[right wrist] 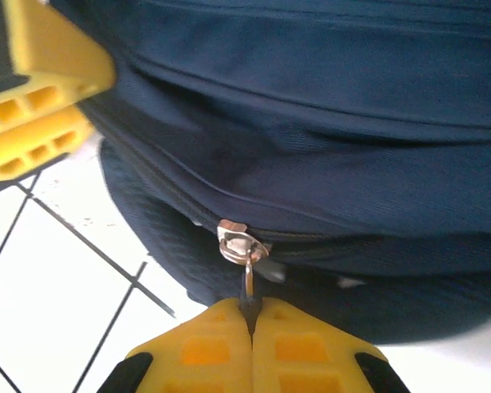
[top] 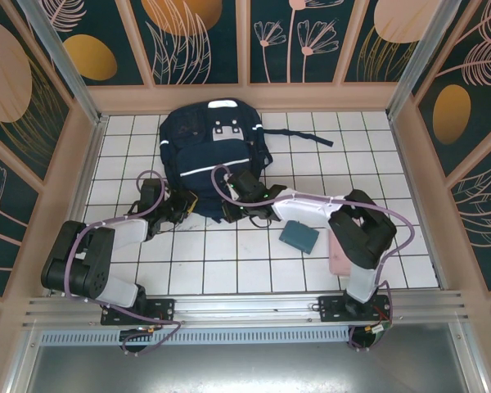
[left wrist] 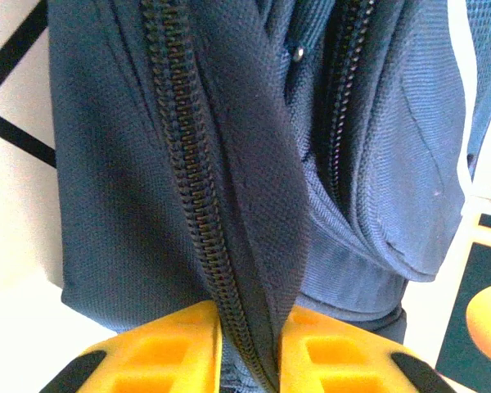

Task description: Pack the student bag

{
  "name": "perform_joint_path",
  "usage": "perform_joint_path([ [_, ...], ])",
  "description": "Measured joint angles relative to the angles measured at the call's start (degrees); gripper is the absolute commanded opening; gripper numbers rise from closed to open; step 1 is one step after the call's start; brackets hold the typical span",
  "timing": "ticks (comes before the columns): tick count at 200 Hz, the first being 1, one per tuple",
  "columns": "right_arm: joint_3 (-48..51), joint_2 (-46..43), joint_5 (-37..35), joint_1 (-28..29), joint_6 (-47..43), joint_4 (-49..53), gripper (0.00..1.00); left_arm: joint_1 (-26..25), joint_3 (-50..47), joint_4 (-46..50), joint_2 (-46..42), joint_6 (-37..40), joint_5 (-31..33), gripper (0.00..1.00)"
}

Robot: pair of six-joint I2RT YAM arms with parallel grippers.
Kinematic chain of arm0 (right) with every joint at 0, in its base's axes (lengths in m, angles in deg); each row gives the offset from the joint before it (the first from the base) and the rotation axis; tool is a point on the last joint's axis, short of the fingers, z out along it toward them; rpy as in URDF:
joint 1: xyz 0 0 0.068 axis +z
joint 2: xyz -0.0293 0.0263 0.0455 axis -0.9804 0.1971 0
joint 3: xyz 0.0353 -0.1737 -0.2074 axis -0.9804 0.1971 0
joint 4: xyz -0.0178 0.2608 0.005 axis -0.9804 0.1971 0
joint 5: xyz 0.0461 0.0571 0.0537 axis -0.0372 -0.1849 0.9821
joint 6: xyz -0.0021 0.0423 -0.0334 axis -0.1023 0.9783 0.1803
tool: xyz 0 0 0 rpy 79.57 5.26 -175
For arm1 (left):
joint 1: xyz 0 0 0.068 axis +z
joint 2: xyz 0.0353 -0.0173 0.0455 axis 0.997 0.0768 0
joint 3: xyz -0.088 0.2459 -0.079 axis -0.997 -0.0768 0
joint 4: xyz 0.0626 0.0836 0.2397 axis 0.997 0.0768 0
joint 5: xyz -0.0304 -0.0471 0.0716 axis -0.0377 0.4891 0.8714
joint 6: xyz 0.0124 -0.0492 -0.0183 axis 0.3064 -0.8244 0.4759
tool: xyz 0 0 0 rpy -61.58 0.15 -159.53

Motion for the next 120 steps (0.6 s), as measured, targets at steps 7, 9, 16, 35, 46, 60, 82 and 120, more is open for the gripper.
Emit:
perform_joint_path([
  [7, 0.59, -0.74, -0.52, -0.76, -0.31, 0.17, 0.00, -0.09, -0.13, -0.39, 0.17, -0.02, 0.15, 0.14],
  [9, 0.76, -0.94, -0.72, -1.09, -0.50, 0.22, 0.00, -0.09, -0.15, -0.52, 0.24, -0.07, 0.20, 0.14],
  [16, 1.20, -1.53, -1.29, -2.05, -0.81, 0.42, 0.00, -0.13, -0.22, -0.81, 0.46, 0.02, 0.20, 0.13],
  [35, 2.23, -2.58, -2.60, -4.59, -1.36, 1.11, 0.00, -0.13, -0.50, -1.90, 1.05, 0.04, 0.20, 0.11],
  [46, 2.93, -3.04, -3.02, -6.12, -1.55, 1.36, 0.00, -0.15, -0.70, -2.49, 1.27, 0.04, 0.17, 0.11],
  [60, 3.30, -3.30, -3.72, -7.93, -2.27, 1.64, 0.00, -0.20, -0.87, -2.99, 1.42, 0.07, 0.20, 0.10],
  [82, 3.39, -3.30, -3.96, -10.67, -2.97, 1.66, 0.00, -0.24, -1.14, -3.58, 1.44, 0.09, 0.22, 0.08],
  [120, 3.30, -3.30, -6.14, -15.04, -5.55, 1.29, 0.00, -0.46, -1.44, -3.93, 1.42, 0.92, 0.70, 0.07],
])
